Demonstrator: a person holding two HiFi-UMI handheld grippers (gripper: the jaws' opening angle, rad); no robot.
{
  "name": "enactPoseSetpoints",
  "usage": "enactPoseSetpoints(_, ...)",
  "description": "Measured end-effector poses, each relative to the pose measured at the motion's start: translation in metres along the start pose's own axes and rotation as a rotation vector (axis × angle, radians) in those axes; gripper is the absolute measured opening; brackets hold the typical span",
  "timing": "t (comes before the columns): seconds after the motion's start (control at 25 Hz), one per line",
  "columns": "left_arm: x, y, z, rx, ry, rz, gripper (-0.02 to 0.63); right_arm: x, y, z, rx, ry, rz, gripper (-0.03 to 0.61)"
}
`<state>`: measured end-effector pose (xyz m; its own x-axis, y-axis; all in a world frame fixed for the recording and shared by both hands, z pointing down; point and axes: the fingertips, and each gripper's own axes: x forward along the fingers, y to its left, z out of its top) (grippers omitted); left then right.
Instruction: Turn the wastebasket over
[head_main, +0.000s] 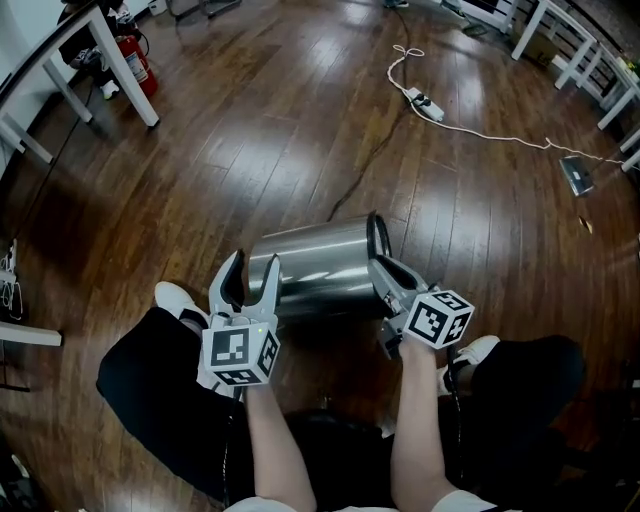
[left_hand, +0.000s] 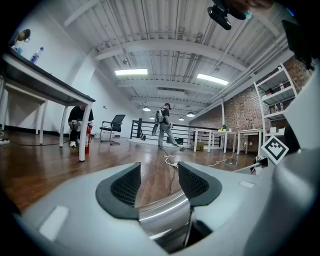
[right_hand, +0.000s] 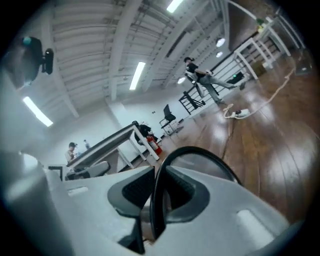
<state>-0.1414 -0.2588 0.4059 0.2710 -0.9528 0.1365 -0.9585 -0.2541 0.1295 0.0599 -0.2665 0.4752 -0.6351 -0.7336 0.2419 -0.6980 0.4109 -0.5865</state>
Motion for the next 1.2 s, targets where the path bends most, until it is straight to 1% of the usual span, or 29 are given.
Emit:
enactPoseSetpoints(0.08, 0.001, -0.001, -0.006, 0.002, 0.015, -0.002, 0.261, 0.0, -0.033, -0.031, 0.019, 0.077, -0.108, 0.058)
enactPoseSetpoints(0.12, 0.002, -0.001, -0.01, 0.002, 0.027, 0.001, 0.261, -0.002, -0.049, -0.047, 0.052, 0.11, -0.143, 0.058)
enactPoseSetpoints(0.16, 0.004, 0.001, -0.015, 0.0, 0.048, 0.008, 0.261, -0.003, -0.061, -0.06, 0.118, 0.116, -0.145, 0.057)
enactPoseSetpoints(0.2, 0.005, 0.005, -0.023, -0.003, 0.081, 0.018, 0.261, -0.003, -0.068, -0.068, 0.193, 0.095, -0.125, 0.054)
enactPoseSetpoints(0.24, 0.007, 0.011, -0.034, -0.01, 0.126, 0.03, 0.252, -0.001, -0.07, -0.07, 0.238, 0.07, -0.108, 0.052)
enactPoseSetpoints(0.28, 0.007, 0.019, -0.046, -0.025, 0.174, 0.042, 0.252, 0.001, -0.07, -0.069, 0.234, 0.063, -0.112, 0.052)
enactPoseSetpoints(0.32, 0.006, 0.028, -0.06, -0.053, 0.219, 0.054, 0.252, 0.003, -0.07, -0.066, 0.191, 0.079, -0.138, 0.057)
enactPoseSetpoints(0.36, 0.003, 0.038, -0.073, -0.093, 0.256, 0.069, 0.255, 0.005, -0.069, -0.064, 0.132, 0.108, -0.173, 0.06)
enactPoseSetpoints(0.44, -0.004, 0.057, -0.096, -0.189, 0.301, 0.096, 0.273, 0.005, -0.069, -0.062, 0.022, 0.172, -0.239, 0.071)
enactPoseSetpoints(0.52, -0.009, 0.068, -0.117, -0.286, 0.32, 0.106, 0.289, 0.002, -0.071, -0.065, -0.042, 0.225, -0.273, 0.151)
enactPoseSetpoints(0.56, -0.009, 0.07, -0.128, -0.339, 0.328, 0.104, 0.298, 0.001, -0.071, -0.066, -0.055, 0.241, -0.271, 0.166)
enactPoseSetpoints(0.68, -0.009, 0.071, -0.158, -0.493, 0.36, 0.083, 0.327, 0.003, -0.062, -0.061, -0.045, 0.242, -0.223, 0.166)
enactPoseSetpoints(0.76, -0.008, 0.065, -0.171, -0.542, 0.377, 0.062, 0.322, 0.002, -0.057, -0.06, -0.064, 0.268, -0.207, 0.166)
enactPoseSetpoints(0.84, -0.007, 0.06, -0.175, -0.554, 0.381, 0.044, 0.271, -0.001, -0.059, -0.065, -0.106, 0.331, -0.222, 0.166)
enactPoseSetpoints(0.88, -0.007, 0.06, -0.175, -0.552, 0.384, 0.04, 0.268, -0.002, -0.06, -0.067, -0.118, 0.359, -0.23, 0.164)
enactPoseSetpoints(0.92, -0.006, 0.059, -0.173, -0.547, 0.391, 0.036, 0.262, -0.003, -0.061, -0.07, -0.113, 0.374, -0.229, 0.142)
enactPoseSetpoints(0.96, -0.006, 0.059, -0.172, -0.543, 0.4, 0.034, 0.256, -0.002, -0.061, -0.071, -0.09, 0.37, -0.223, 0.099)
enactPoseSetpoints(1.0, -0.006, 0.058, -0.17, -0.539, 0.41, 0.032, 0.25, -0.002, -0.062, -0.071, -0.057, 0.352, -0.218, 0.083)
enactPoseSetpoints(1.04, -0.006, 0.055, -0.169, -0.536, 0.417, 0.029, 0.24, -0.002, -0.063, -0.07, -0.03, 0.33, -0.22, 0.078)
enactPoseSetpoints(1.12, -0.008, 0.046, -0.162, -0.505, 0.424, 0.006, 0.219, -0.005, -0.068, -0.067, -0.027, 0.306, -0.247, 0.078)
enactPoseSetpoints(1.2, -0.005, 0.033, -0.147, -0.43, 0.419, -0.032, 0.196, -0.01, -0.076, -0.061, -0.046, 0.305, -0.285, 0.078)
